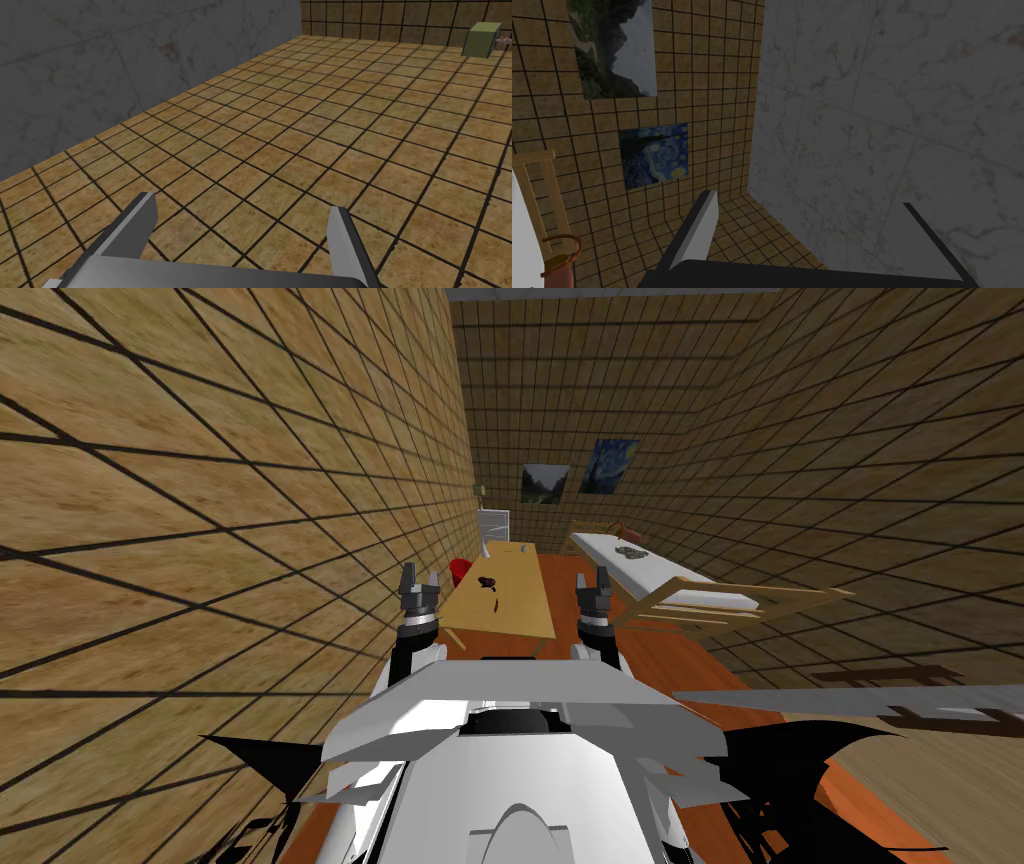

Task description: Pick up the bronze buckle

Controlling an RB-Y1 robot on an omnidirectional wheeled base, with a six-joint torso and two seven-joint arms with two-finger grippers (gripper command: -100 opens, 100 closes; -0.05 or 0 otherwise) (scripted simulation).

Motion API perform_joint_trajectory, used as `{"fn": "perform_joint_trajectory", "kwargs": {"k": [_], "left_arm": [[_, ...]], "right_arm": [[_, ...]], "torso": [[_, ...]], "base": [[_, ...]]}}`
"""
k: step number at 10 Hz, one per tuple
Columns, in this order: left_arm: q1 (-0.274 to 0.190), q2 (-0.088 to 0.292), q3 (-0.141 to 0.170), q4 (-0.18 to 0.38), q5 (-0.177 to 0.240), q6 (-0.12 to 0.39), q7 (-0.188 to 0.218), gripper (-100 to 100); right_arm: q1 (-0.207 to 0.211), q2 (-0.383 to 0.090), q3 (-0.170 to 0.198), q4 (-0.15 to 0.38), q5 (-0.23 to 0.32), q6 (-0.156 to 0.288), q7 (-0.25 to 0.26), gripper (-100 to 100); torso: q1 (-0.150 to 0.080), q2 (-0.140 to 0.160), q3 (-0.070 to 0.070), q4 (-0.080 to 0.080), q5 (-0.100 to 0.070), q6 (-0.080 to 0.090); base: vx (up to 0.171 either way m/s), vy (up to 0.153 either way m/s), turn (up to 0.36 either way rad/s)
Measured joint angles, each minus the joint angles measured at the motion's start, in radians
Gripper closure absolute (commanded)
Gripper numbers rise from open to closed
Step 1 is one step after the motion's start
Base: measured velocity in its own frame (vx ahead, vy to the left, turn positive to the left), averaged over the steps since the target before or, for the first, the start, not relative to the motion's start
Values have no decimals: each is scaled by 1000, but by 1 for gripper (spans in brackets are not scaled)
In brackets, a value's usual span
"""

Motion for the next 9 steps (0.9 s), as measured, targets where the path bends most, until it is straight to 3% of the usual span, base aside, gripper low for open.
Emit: {"fn": "perform_joint_trajectory", "kwargs": {"k": [6,9], "left_arm": [[20,116,-3,126,-10,26,-71,-100],[21,146,-8,194,-26,64,-122,-100]], "right_arm": [[0,0,0,0,0,0,0,0],[0,0,0,0,0,0,0,0]], "torso": [[4,7,4,2,1,0],[4,6,3,1,1,0]], "base": [[-101,51,-249],[-92,42,-295]]}}
